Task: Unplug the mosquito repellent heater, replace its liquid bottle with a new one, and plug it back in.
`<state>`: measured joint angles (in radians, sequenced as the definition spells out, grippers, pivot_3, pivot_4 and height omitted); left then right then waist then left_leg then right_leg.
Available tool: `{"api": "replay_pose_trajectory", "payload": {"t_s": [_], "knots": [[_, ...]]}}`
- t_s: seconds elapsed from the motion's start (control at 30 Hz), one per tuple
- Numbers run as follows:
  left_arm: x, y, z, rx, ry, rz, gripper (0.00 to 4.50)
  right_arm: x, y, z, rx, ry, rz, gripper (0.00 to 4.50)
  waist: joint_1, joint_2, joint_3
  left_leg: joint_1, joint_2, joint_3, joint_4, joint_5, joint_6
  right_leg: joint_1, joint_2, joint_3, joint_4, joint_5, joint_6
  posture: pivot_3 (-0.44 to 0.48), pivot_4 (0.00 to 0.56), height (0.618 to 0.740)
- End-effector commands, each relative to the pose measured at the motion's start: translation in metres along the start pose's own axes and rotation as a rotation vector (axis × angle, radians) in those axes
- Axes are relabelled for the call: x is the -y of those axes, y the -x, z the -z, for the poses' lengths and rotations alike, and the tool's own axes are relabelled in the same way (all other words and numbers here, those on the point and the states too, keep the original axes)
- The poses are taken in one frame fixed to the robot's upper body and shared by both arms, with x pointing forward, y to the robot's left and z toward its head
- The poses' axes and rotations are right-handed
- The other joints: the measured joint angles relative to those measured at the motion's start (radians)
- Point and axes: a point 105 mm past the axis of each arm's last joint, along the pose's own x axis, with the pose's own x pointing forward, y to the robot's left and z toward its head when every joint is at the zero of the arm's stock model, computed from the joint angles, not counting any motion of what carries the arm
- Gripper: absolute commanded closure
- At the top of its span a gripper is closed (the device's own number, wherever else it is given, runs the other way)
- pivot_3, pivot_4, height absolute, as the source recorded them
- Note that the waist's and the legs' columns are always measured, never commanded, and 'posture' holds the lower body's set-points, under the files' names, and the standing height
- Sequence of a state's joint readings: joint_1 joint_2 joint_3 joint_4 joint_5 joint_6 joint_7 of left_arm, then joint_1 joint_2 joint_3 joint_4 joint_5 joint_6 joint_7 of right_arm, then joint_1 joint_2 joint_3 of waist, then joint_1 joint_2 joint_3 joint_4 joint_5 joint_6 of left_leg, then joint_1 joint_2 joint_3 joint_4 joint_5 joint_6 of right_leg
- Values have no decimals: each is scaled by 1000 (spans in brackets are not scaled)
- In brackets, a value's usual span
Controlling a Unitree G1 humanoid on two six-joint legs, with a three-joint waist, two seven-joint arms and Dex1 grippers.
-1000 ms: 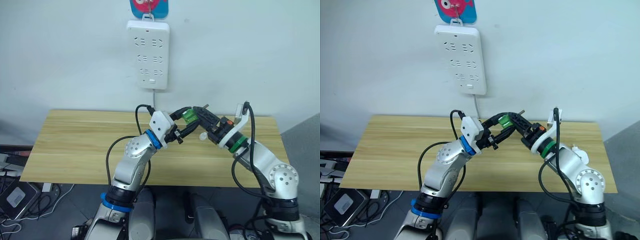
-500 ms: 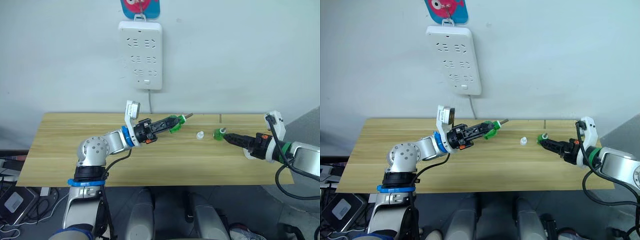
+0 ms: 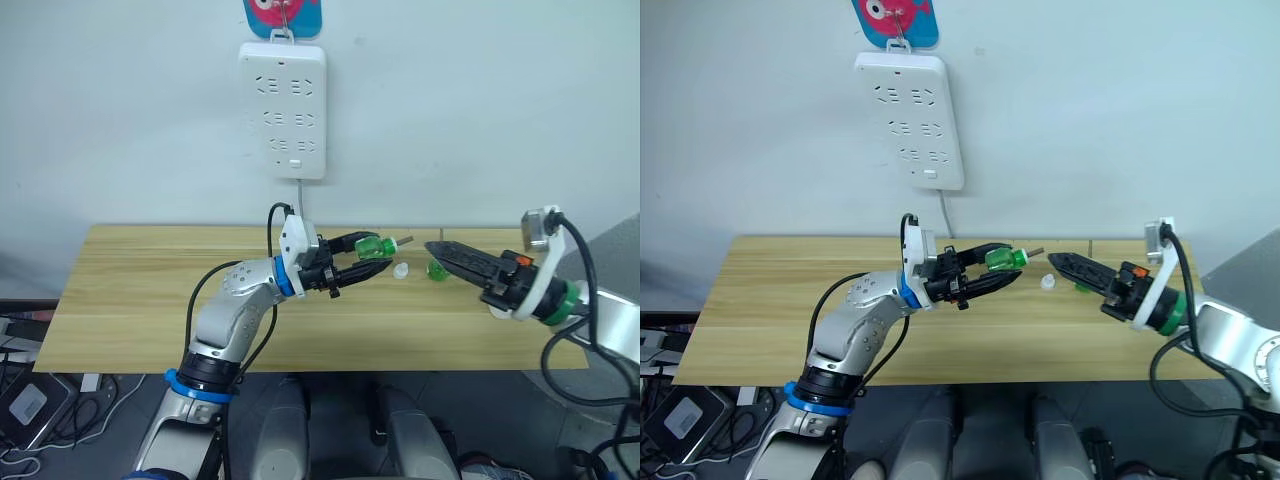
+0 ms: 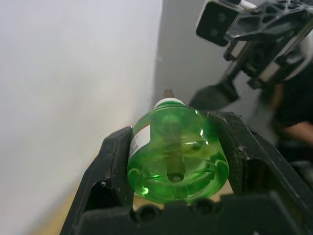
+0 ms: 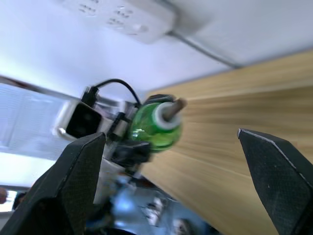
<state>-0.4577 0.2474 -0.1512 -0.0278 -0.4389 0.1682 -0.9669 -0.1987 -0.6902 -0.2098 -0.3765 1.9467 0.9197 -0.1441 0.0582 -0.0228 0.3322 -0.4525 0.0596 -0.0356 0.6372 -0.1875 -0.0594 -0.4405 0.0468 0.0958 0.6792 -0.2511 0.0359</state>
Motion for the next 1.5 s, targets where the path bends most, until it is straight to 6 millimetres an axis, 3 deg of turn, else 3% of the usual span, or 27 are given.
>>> {"api": "replay_pose_trajectory", "payload": {"t_s": [0.03, 0.4, 0.5, 0.8, 1.3, 1.5], "knots": [[6, -6, -7, 58, -119, -19, 2232, -13, -9, -4, 61, -3, -2, 9, -1, 0, 0, 0, 0, 1, 0, 0, 0, 0, 0, 1, 0, 0, 0, 231, 313, 740], [8, -11, -8, 81, -131, -38, 2232, -18, -23, -5, 102, -40, 13, 9, -4, 0, 0, 0, 0, 0, 0, 0, 0, 0, 0, 0, 0, 0, 1, 234, 309, 740], [8, -12, -8, 82, -133, -35, 2232, -20, -25, -3, 86, -35, 8, 534, -4, 0, 0, 0, 0, 0, 0, 0, 0, 0, 0, 0, 0, 0, 1, 235, 308, 740], [13, -14, -6, 81, -129, -17, 2232, -24, -30, 1, 59, -24, -8, 3804, -5, 0, 0, 0, 0, 0, 0, 0, 0, 0, 0, 0, 0, 0, 1, 239, 306, 740], [11, -13, -5, 73, -141, -22, 2232, -29, -31, 4, 48, -25, -48, 3804, -4, 0, 0, 0, 0, 0, 0, 0, 0, 0, 0, -1, 0, 0, 1, 248, 299, 740], [11, -13, -7, 77, -142, -24, 2232, -28, -32, 5, 45, -26, -33, 1805, -3, 0, 0, 0, 0, 0, 0, 0, 0, 0, 0, 0, 0, 0, 1, 251, 295, 740]]}}
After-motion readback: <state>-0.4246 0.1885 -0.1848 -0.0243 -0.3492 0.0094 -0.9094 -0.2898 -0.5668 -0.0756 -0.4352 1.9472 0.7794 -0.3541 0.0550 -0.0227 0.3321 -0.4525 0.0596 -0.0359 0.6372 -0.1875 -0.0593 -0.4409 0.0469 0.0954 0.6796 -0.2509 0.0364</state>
